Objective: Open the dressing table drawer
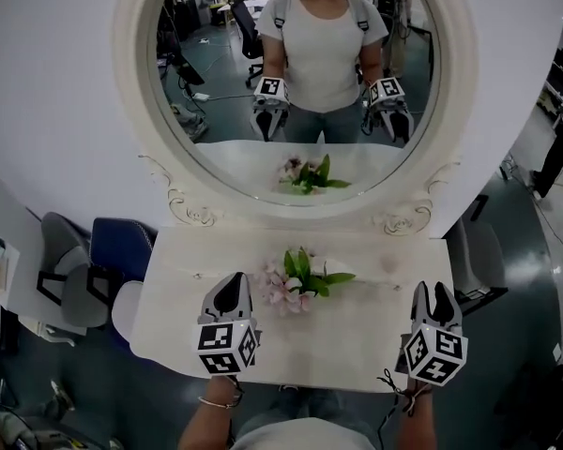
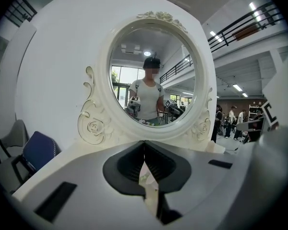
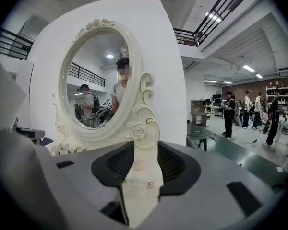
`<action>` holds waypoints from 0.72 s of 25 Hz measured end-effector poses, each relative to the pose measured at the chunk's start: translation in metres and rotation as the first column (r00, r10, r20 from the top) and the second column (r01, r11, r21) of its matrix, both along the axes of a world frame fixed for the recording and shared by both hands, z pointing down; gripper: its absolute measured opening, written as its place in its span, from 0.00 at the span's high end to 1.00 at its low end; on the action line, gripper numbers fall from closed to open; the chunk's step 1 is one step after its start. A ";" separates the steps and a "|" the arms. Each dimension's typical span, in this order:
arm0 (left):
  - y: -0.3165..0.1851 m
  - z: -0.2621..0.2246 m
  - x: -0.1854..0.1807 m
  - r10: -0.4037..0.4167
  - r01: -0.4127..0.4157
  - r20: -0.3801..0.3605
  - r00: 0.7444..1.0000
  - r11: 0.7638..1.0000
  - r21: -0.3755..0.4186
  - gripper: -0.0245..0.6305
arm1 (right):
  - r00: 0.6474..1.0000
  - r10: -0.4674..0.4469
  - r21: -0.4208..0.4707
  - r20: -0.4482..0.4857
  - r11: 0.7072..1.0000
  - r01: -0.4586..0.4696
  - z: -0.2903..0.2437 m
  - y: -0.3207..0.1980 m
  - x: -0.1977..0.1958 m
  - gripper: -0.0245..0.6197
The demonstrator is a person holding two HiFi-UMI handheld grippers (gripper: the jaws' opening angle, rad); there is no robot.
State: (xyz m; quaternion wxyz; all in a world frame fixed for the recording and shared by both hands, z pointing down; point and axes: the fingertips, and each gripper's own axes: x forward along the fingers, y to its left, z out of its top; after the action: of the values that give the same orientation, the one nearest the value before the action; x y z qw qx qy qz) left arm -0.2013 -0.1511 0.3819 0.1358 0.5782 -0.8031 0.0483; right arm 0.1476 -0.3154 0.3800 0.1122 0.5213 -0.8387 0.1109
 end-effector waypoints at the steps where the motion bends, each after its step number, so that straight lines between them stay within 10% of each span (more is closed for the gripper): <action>1: 0.001 0.004 -0.001 -0.006 0.006 -0.004 1.000 1.000 -0.008 0.93 | 1.000 -0.003 -0.010 -0.004 1.000 0.003 0.005 -0.001 0.000 0.71; 18: 0.021 0.105 -0.003 -0.084 0.069 -0.082 0.993 0.982 -0.175 0.93 | 0.994 -0.059 -0.176 -0.092 0.983 0.043 0.104 0.001 -0.003 0.71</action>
State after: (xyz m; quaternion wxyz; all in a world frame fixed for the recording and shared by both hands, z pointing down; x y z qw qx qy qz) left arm -0.2043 -0.1303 0.4869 0.2227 0.5346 -0.8107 0.0863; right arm 0.1448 -0.3144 0.4839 0.2004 0.4925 -0.8325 0.1554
